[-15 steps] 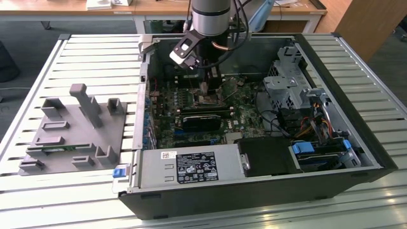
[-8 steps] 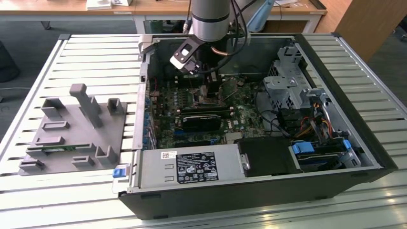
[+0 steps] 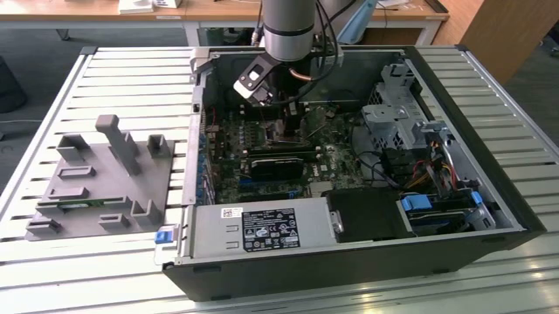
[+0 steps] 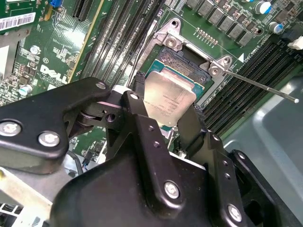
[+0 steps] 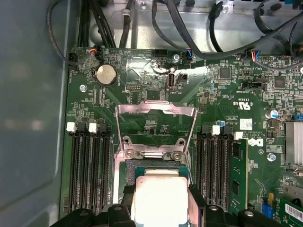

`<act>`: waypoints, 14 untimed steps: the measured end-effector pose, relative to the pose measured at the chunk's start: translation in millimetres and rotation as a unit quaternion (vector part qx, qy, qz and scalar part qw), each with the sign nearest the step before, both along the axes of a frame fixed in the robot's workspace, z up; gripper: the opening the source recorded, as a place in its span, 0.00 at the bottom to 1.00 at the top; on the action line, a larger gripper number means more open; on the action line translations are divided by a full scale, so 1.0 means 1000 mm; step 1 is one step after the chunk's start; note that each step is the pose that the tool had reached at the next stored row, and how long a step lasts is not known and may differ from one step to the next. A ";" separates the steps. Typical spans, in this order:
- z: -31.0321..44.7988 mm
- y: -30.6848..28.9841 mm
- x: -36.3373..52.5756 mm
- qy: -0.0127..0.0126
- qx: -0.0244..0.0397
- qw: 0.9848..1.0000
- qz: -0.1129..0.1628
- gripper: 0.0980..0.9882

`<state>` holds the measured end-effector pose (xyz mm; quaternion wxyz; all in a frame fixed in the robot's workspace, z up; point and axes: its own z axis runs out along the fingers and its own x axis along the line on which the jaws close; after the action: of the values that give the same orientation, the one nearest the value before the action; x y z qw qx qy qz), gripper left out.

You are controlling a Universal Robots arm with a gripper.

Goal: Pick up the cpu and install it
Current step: 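Place the cpu into insertion slot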

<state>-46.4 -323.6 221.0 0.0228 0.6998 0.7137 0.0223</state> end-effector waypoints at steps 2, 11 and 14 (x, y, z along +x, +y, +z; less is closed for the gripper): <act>-0.0005 0.0002 0.0000 0.000 0.000 1.000 -0.001 0.48; -0.0048 0.0008 -0.0008 0.000 0.000 1.000 -0.007 0.48; -0.0076 0.0009 -0.0008 0.000 0.000 1.000 -0.007 0.48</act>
<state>-47.2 -322.8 213.4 0.0229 0.7046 0.7089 0.0223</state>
